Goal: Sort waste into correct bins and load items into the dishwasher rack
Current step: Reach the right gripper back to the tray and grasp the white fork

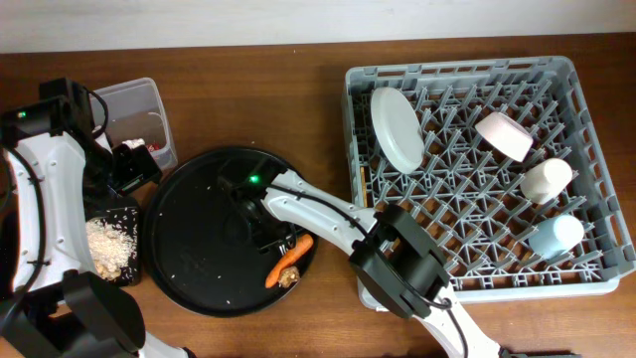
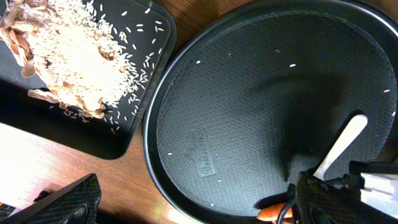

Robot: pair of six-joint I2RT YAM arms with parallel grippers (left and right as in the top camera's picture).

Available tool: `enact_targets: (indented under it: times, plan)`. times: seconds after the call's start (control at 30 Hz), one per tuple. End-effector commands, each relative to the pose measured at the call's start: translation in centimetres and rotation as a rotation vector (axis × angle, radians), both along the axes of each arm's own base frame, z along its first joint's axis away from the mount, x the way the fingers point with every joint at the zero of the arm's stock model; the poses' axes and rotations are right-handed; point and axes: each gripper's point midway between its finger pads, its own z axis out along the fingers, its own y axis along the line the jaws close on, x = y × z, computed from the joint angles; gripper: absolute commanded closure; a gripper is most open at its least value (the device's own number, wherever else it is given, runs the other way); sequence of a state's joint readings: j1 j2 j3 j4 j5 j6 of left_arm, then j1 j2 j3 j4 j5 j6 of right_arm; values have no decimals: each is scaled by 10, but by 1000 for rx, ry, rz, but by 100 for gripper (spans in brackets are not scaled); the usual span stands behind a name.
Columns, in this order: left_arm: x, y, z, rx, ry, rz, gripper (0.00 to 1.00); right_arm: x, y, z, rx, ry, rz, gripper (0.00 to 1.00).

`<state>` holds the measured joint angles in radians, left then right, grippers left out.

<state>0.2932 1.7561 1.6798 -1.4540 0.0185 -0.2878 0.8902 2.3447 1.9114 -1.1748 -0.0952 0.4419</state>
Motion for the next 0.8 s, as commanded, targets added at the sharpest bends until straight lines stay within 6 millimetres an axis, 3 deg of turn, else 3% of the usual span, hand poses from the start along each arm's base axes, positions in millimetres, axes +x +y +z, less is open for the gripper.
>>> enact_targets:
  times: [0.0, 0.17, 0.77]
  plan:
    - [1, -1, 2, -1, -10, 7, 1, 3, 5, -6, 8, -5, -12, 43]
    - [1, -1, 2, -1, -10, 7, 1, 6, 3, -6, -4, -21, -47, 57]
    - [1, -1, 2, -2, -10, 7, 1, 6, -8, -13, -62, -34, -144, 65]
